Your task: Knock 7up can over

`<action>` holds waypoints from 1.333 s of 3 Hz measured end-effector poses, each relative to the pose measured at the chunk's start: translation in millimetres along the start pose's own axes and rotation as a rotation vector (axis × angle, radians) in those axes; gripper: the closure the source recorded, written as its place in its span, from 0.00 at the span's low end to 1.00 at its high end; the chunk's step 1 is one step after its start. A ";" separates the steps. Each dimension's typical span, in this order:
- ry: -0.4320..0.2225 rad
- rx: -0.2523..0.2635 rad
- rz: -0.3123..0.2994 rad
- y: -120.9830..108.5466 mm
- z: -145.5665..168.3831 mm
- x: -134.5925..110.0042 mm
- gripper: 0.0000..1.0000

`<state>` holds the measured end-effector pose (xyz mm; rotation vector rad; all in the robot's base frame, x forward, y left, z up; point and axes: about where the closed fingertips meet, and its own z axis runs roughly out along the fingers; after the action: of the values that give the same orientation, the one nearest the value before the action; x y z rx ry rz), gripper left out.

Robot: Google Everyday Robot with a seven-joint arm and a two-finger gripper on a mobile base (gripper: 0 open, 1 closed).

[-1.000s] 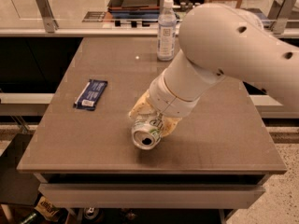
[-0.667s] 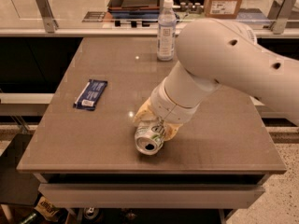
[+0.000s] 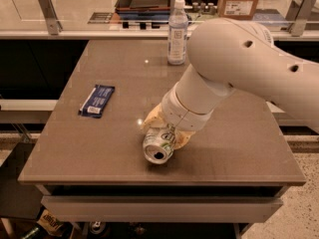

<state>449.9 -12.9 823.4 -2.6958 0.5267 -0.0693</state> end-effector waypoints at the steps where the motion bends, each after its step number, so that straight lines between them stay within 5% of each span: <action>1: -0.012 0.002 0.031 11.2 0.3 8.2 0.37; 3: -0.012 0.002 0.031 8.9 -5.4 8.1 0.00; 4: -0.012 0.002 0.031 7.4 -9.2 8.1 0.00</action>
Offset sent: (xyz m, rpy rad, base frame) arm 0.0102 -0.0288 -0.0082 0.0481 0.0592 -0.0609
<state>453.7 -25.6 828.8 -2.6832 0.5647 -0.0446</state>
